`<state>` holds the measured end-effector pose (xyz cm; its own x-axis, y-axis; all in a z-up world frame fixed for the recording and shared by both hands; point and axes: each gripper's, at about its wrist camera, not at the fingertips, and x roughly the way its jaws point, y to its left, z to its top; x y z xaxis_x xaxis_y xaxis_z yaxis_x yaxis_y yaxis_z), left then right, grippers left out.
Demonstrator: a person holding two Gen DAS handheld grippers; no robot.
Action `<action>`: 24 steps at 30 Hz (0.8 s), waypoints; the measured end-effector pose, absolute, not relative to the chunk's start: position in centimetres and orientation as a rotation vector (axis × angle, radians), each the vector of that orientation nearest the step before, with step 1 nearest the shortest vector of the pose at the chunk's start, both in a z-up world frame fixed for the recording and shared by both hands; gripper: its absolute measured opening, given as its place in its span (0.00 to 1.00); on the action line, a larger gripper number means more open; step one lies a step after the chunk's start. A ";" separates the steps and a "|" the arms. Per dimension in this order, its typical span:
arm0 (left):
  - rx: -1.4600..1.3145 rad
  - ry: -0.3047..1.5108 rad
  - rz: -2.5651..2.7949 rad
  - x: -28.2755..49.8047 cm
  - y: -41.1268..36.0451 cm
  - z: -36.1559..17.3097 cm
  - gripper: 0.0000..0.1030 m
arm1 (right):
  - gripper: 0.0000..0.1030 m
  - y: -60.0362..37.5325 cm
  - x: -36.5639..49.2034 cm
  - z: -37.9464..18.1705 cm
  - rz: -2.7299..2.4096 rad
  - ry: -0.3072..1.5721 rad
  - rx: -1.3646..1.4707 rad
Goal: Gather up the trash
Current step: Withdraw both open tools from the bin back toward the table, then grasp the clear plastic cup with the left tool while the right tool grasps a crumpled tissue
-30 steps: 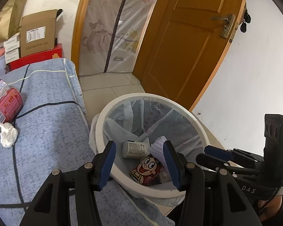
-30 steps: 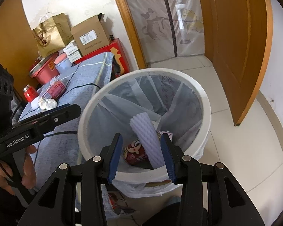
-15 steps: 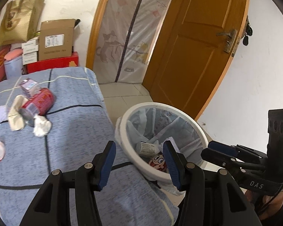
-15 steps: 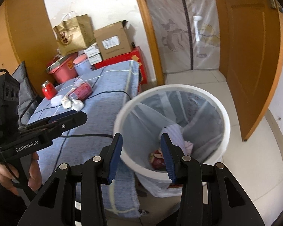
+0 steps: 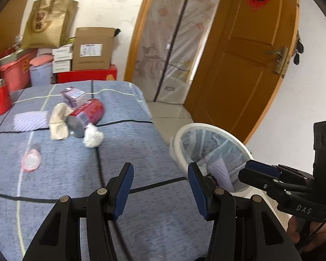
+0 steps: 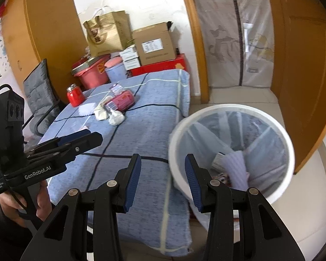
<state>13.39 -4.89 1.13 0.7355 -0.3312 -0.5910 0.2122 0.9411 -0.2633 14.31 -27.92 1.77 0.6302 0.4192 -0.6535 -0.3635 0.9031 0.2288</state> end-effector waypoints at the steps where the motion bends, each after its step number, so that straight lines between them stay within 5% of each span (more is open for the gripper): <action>1: -0.187 0.683 -0.288 13.2 -4.4 1.0 0.51 | 0.42 -27.5 14.4 1.7 0.460 0.769 0.075; 18: -0.218 0.676 -0.018 12.4 5.5 -0.2 0.51 | 0.42 -21.0 16.7 0.7 0.583 0.783 0.029; 24: -0.227 0.689 0.074 13.5 8.9 -1.1 0.51 | 0.50 -19.7 17.8 0.4 0.605 0.789 0.026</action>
